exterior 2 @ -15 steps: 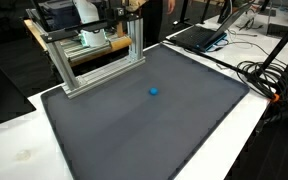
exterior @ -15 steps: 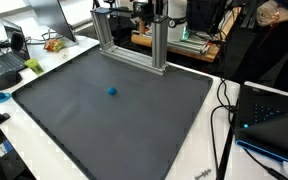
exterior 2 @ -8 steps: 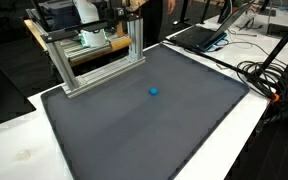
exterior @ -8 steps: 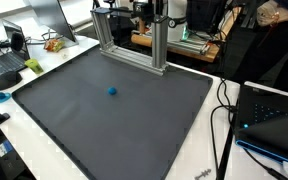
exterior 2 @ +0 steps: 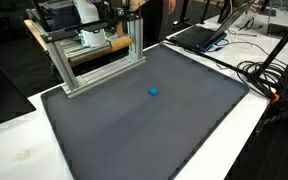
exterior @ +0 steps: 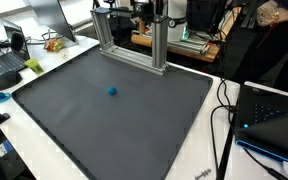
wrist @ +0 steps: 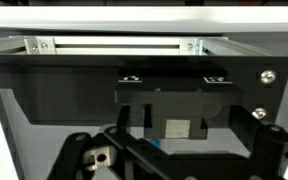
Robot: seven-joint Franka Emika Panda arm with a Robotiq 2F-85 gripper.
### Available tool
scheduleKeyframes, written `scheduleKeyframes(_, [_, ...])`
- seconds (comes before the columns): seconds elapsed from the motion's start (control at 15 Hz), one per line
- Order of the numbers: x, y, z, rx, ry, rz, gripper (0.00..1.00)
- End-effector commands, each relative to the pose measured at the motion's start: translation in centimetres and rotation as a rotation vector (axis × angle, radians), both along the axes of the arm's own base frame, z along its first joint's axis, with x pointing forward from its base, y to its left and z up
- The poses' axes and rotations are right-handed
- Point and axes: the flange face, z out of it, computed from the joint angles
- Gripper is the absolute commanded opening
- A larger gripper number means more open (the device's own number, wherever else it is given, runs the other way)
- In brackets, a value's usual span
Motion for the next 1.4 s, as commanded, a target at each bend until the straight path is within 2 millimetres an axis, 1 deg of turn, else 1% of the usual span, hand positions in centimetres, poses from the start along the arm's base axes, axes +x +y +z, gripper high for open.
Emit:
scheduleKeyframes(0.0, [-0.67, 0.0, -0.57, -0.01, -0.014, 0.005, 1.0])
scheduleKeyframes(0.53, [-0.8, -0.16, -0.79, -0.014, -0.014, 0.001, 1.0])
scheduleKeyframes(1.07, [-0.64, 0.21, -0.96, -0.05, 0.013, 0.04, 1.0])
scheduleKeyframes(1.2, [-0.53, 0.12, -1.01, -0.044, 0.014, 0.034, 0.74])
scheduleKeyframes(1.27, [-0.49, 0.08, -1.06, -0.039, 0.015, 0.034, 0.68])
scheduleKeyframes(1.33, [-0.44, 0.0, -1.13, -0.035, 0.015, 0.029, 0.59])
